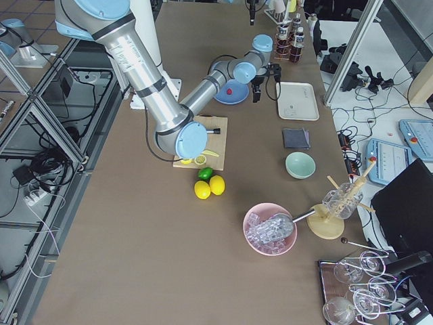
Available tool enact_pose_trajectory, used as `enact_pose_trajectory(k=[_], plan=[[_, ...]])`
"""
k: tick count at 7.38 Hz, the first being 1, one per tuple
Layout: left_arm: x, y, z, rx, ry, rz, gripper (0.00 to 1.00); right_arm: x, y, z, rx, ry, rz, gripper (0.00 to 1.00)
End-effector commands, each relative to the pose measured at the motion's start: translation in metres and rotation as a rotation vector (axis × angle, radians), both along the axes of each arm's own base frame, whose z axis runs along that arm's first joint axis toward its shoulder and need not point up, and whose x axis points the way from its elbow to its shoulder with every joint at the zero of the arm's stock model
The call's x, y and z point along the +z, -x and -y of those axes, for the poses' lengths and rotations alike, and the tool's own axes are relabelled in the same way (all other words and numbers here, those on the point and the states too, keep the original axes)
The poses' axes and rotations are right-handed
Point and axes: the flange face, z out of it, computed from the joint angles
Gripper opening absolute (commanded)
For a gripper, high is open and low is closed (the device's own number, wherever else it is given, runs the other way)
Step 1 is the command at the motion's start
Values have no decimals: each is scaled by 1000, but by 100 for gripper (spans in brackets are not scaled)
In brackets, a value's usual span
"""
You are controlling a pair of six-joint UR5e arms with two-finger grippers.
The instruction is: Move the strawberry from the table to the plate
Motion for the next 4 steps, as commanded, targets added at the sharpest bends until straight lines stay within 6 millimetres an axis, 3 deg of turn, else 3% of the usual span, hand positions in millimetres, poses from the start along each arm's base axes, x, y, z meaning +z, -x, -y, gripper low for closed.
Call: enact_pose_trajectory(k=[1,2,4], plan=[[21,95,8,61,-31,96,68,89,-143,32,-30,-47,-61,100],[30,118,7,74,-29,109,68,152,-190,27,-80,-79,-107,100],[54,156,3,90,-59,117,68,237,-304,37,-132,-109,-174,100]])
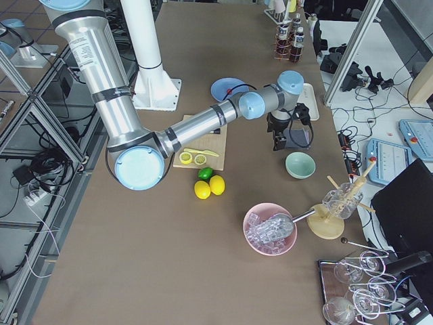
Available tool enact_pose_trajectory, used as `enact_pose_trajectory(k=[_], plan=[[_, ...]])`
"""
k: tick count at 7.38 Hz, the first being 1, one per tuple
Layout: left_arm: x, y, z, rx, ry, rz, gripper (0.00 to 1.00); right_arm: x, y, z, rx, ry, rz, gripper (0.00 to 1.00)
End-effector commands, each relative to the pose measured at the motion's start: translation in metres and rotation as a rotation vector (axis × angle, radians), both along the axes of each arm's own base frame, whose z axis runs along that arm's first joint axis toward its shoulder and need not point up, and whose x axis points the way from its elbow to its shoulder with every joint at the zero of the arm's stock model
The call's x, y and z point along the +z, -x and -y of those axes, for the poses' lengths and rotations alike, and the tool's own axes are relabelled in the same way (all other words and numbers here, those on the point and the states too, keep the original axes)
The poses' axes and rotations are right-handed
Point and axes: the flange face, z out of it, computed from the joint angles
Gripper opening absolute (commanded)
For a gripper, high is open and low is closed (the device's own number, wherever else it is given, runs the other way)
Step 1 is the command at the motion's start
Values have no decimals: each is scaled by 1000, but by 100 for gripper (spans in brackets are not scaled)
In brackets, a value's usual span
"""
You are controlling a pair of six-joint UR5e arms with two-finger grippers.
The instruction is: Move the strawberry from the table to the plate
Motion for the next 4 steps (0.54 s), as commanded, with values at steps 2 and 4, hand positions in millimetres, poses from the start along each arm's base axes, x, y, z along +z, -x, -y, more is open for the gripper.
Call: enact_pose_trajectory(k=[2,4], plan=[[70,48,0,70,-6,10,73,158,-139,-13,-121,5,-67,100],[110,73,-23,89,-2,6,97,204,-181,-53,-114,22,-93,100]])
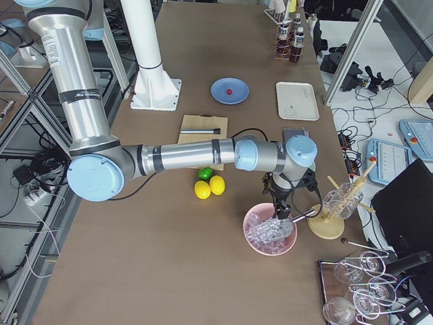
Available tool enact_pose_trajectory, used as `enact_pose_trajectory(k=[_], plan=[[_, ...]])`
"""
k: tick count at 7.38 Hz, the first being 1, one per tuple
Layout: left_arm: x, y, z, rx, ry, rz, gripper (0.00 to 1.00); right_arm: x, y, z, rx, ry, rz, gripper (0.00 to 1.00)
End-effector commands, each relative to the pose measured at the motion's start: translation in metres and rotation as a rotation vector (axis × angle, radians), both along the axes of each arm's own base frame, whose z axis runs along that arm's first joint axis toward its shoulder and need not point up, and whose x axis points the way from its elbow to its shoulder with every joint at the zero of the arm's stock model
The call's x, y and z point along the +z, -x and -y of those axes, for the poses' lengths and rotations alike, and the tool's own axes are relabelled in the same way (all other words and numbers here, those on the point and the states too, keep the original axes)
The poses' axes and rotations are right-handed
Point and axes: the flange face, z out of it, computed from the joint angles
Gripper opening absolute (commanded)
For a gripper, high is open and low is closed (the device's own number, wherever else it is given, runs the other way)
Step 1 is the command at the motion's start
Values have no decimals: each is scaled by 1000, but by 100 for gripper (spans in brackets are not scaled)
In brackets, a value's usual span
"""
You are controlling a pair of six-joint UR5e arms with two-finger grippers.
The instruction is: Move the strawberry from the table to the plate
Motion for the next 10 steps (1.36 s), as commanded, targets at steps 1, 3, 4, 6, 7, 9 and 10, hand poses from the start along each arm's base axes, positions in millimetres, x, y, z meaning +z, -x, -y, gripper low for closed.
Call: enact_pose_trajectory(k=[1,3,4,6,7,9,10], plan=[[23,13,-17,6,8,-3,97,30,-37,-27,20,13,-10,100],[27,12,-25,3,20,2,97,38,-42,-30,26,31,-30,100],[27,9,-24,-11,37,0,97,40,-42,-32,25,31,-33,100],[19,9,-24,-74,80,3,97,38,-43,-35,24,25,-30,100],[23,9,-24,-74,86,3,97,39,-44,-35,26,26,-31,100],[18,8,-23,-80,85,5,97,14,-65,-37,76,-10,-26,100],[25,8,-28,-78,98,4,97,14,-63,-38,76,-13,-15,100]])
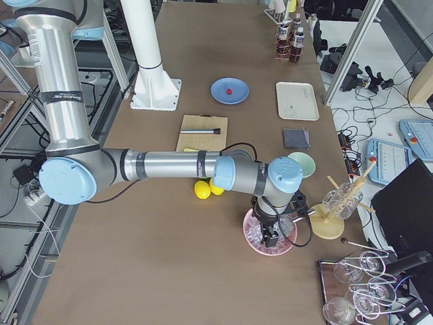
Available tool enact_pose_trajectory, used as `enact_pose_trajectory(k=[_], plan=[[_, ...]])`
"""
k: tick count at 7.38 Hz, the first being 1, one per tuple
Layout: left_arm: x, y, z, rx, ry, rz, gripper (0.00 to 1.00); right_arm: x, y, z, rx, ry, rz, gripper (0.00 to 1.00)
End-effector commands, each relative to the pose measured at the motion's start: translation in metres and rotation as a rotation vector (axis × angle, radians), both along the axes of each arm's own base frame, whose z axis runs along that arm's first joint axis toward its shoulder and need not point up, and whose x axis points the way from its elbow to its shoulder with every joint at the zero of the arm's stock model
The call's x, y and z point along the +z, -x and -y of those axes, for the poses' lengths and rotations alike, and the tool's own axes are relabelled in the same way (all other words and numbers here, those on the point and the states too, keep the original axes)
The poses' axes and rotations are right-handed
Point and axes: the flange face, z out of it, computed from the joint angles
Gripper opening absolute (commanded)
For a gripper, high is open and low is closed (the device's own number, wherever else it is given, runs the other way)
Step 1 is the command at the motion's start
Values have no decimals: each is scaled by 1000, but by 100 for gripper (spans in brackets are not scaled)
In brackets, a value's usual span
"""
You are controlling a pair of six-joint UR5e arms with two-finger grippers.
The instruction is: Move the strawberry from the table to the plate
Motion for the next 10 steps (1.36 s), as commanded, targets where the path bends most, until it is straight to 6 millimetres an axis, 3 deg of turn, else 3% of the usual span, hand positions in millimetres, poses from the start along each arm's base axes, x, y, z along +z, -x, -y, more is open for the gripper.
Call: enact_pose_trajectory(k=[1,3,4,5,7,8,10], plan=[[2,-1,-25,-1,9,-1,97,-9,0,-1,12,-12,28,100],[20,-2,-42,2,16,-6,98,-8,-1,-1,2,-23,25,100],[21,-1,-38,1,18,-4,98,-5,0,-2,12,-7,27,100],[17,-1,-37,0,10,-7,98,11,3,-7,1,18,24,100],[-3,-2,-23,7,-41,-14,98,0,8,-4,16,13,99,100],[-9,-2,-20,-2,-65,-18,98,19,26,-2,-14,50,113,100],[-8,1,-19,-7,-68,-14,98,15,29,-2,-17,47,125,100]])
